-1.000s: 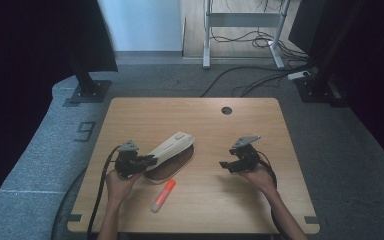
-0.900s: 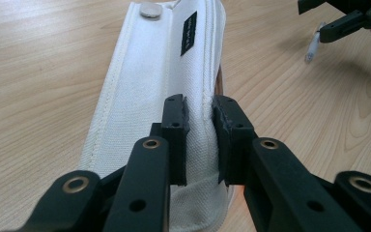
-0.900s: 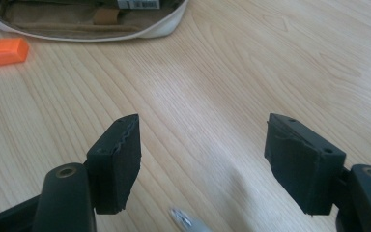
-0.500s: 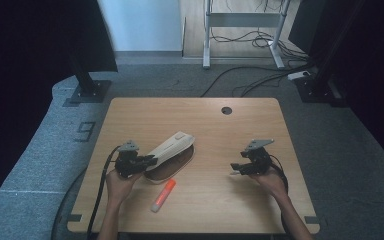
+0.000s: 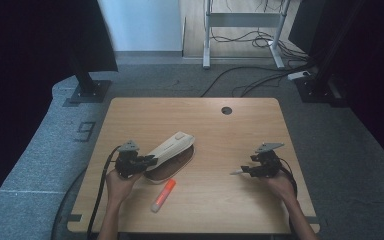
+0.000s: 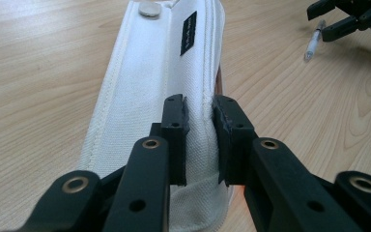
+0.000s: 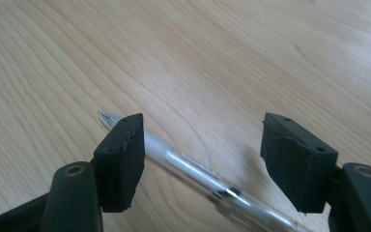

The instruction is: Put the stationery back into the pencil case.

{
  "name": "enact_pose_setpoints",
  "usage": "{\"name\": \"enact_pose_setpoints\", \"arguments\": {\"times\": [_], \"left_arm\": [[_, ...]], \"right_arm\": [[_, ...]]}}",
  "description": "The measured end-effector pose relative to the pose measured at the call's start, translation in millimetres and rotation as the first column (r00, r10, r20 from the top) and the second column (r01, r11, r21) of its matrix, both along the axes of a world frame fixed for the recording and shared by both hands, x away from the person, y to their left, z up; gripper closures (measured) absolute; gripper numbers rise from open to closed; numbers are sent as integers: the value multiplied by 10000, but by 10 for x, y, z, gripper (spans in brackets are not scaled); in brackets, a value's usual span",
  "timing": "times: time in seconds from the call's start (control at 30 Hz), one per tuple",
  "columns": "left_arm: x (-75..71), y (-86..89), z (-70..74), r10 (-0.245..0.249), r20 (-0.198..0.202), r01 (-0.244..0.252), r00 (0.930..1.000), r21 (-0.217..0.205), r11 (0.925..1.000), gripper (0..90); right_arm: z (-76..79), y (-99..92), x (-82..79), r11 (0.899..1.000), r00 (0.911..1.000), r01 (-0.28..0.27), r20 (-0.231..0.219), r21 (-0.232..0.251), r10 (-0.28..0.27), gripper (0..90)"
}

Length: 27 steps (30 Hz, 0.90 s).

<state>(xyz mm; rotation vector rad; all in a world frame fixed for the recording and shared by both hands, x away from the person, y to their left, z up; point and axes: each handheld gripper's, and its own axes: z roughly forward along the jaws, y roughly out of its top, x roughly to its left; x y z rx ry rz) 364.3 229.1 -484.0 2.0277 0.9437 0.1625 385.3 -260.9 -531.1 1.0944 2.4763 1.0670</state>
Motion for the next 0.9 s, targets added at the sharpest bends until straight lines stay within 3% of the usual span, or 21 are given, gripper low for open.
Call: {"name": "enact_pose_setpoints", "arguments": {"times": [0.4,0.9], "left_arm": [[0,-5,-1,-22,-14,22,10000,11,10000,760],[-6,-13,2,-62,-1,62,10000,53,10000,759]], "right_arm": [[-95,-81,-3,9996,9997,-43,-223,-268,37,397],[-87,4,1,9988,10000,20,-57,-488,-23,671]]}}
